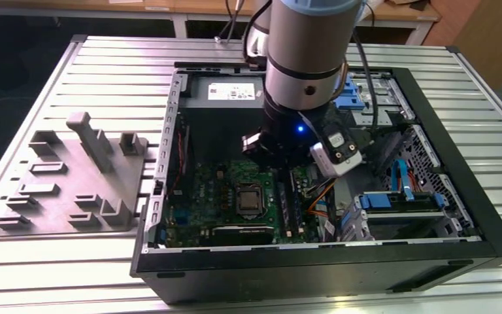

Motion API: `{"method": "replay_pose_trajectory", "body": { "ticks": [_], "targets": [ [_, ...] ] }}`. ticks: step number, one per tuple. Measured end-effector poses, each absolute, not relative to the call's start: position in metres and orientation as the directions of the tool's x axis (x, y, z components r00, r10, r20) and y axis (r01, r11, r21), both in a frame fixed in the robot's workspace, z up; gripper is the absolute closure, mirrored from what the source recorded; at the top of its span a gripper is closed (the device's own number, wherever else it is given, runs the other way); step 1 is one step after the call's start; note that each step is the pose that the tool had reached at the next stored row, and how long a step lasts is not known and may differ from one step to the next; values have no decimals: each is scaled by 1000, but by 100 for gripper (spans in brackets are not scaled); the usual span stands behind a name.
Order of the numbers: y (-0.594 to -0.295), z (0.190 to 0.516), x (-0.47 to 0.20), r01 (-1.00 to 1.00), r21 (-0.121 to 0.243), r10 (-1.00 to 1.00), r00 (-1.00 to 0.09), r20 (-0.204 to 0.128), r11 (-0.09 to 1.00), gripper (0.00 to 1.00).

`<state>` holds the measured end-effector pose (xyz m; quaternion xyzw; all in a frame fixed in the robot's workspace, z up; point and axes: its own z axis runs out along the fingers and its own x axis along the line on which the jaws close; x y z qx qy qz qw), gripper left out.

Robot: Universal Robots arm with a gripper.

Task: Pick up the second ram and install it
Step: 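Insert the second ram into the second slot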

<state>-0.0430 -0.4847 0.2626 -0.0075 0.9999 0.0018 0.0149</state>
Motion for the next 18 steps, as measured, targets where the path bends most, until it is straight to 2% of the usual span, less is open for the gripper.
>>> {"method": "replay_pose_trajectory", "body": {
  "ticks": [9, 18],
  "targets": [
    [-483, 258, -30, -15, 4, -15, -999, -30, 1000, 92],
    [-480, 243, -31, -15, 21, -14, -999, -30, 1000, 92]
  ]
}}
